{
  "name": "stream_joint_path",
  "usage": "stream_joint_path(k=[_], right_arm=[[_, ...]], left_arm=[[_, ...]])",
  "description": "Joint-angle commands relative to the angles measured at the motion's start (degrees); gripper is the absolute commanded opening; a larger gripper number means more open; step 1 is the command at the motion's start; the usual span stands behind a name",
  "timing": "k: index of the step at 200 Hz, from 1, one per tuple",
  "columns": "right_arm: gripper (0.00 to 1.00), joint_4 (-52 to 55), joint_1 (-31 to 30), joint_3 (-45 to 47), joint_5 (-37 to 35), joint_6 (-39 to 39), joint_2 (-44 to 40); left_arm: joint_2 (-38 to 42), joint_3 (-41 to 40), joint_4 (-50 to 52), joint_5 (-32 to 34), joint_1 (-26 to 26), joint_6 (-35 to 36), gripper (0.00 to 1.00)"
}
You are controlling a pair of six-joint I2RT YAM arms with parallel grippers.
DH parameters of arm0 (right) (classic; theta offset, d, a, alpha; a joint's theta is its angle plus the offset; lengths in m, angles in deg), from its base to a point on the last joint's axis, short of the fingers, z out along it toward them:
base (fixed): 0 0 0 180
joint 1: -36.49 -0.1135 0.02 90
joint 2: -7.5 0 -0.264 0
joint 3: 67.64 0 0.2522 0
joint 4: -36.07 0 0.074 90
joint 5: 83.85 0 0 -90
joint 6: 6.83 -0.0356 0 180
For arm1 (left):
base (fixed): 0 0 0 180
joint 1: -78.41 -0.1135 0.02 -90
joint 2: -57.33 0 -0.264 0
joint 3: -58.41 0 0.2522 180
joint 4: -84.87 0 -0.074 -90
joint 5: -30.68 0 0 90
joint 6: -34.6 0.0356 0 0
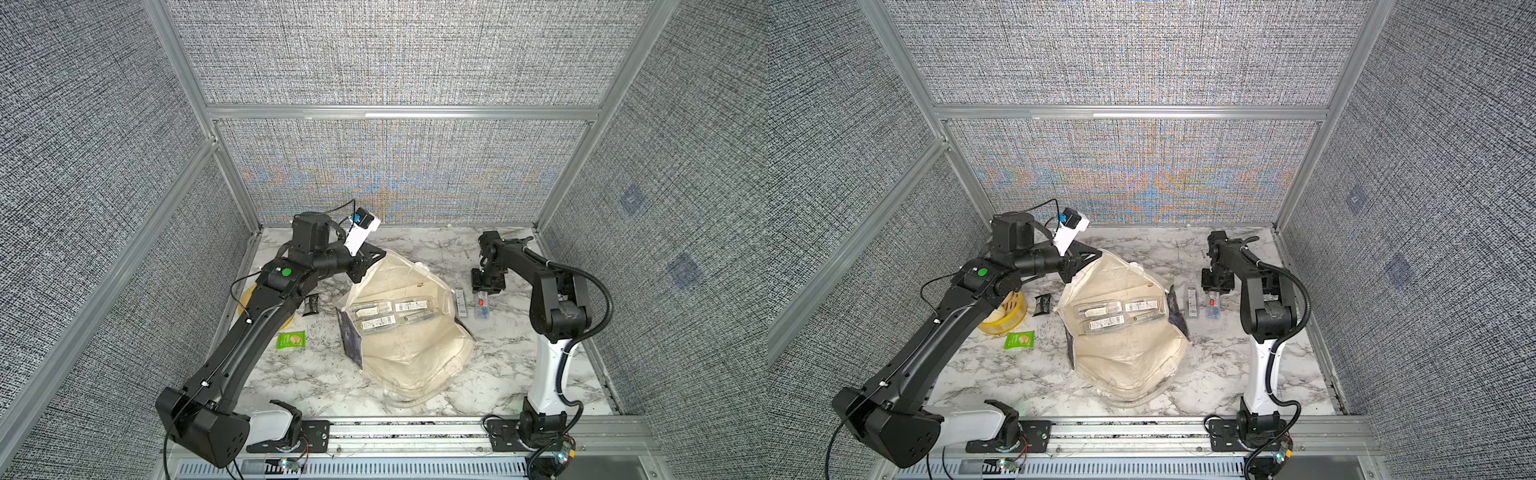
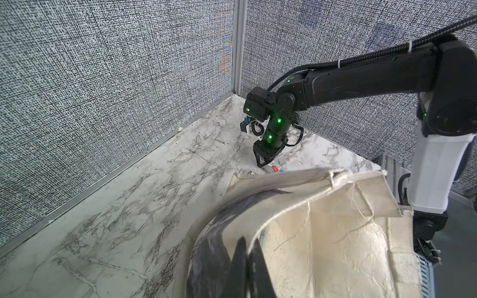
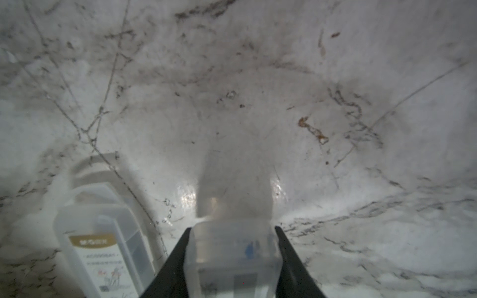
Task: Take out the compass set from the canvas bag
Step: Place the compass set at the center of the board.
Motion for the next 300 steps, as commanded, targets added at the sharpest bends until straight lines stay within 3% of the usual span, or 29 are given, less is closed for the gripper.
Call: stream_joint_path(k=[1, 134, 210, 240, 300], right_arm=[[0.07, 1.9, -0.3, -0.3, 0.2, 0.8, 0.3], [0.43, 0.7, -1.3, -0.5, -1.0, 0.1, 0.9], [0.57, 0.4, -1.6, -2.1, -1.5, -0.1, 0.9], [0.57, 0.8, -1.7, -2.4, -1.5, 0.2, 0.4], [0.57, 5.2, -1.4, -8.0, -3.2, 3.4, -17.4]], left_arm=[[0.1, 0.4, -2.3, -1.4, 0.0, 0.5, 0.0], [0.3, 0.2, -2.2, -1.8, 0.0, 0.4, 0.0], [0.4, 0.2, -2.1, -2.1, -0.1, 0.5, 0.0], [0.4, 0.2, -2.1, -2.0, 0.0, 0.6, 0.0], [0.0, 0.4, -2.1, -2.0, 0.0, 0.6, 0.0]])
